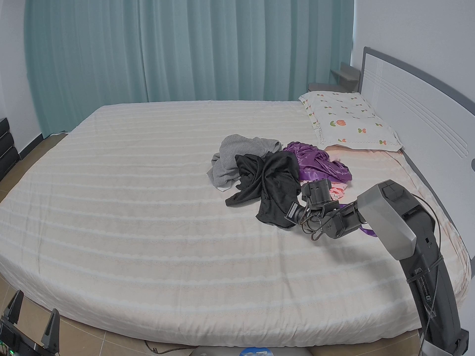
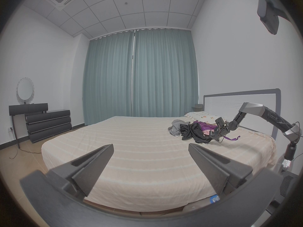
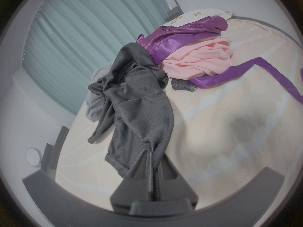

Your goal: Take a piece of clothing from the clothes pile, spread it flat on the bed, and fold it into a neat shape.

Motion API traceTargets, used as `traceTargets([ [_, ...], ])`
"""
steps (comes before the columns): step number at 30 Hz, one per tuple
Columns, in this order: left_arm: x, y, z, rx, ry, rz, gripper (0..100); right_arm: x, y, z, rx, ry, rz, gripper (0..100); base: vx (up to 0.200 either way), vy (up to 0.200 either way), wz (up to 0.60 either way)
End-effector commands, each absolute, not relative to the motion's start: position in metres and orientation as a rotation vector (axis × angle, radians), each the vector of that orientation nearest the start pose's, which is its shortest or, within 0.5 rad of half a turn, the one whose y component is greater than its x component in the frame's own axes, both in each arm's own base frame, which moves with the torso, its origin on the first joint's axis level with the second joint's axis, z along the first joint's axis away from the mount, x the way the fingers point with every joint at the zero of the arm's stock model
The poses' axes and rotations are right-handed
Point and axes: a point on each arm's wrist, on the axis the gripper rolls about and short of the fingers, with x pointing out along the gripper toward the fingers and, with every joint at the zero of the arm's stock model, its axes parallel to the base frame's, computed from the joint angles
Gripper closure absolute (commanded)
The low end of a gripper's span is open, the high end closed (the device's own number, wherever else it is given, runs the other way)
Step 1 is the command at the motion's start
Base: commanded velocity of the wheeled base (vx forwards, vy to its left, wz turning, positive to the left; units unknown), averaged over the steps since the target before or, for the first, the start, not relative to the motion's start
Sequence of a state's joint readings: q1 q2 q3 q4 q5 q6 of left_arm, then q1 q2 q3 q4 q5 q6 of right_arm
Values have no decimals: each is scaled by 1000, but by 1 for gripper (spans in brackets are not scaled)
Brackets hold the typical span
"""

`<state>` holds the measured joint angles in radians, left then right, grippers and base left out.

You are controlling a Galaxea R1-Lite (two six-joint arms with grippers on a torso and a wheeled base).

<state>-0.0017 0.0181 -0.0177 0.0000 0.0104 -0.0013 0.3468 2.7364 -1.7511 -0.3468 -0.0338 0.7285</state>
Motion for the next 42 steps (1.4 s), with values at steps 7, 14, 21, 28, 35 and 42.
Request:
traceTargets([
  [7, -23, 0, 75, -2, 0, 9, 0, 436, 169, 10, 650, 728, 90, 100, 0, 0, 0],
  [14, -23, 0, 75, -2, 0, 9, 0, 373, 157, 59, 669, 700, 188, 100, 0, 0, 0],
  [21, -23, 0, 75, -2, 0, 9, 0, 308, 158, 102, 677, 619, 314, 100, 0, 0, 0],
  [28, -23, 0, 75, -2, 0, 9, 0, 273, 156, 163, 706, 463, 410, 100, 0, 0, 0],
  [35, -23, 0, 75, -2, 0, 9, 0, 243, 144, 200, 735, 358, 475, 100, 0, 0, 0],
  [42, -23, 0, 75, -2, 0, 9, 0, 213, 130, 235, 765, 249, 556, 100, 0, 0, 0],
])
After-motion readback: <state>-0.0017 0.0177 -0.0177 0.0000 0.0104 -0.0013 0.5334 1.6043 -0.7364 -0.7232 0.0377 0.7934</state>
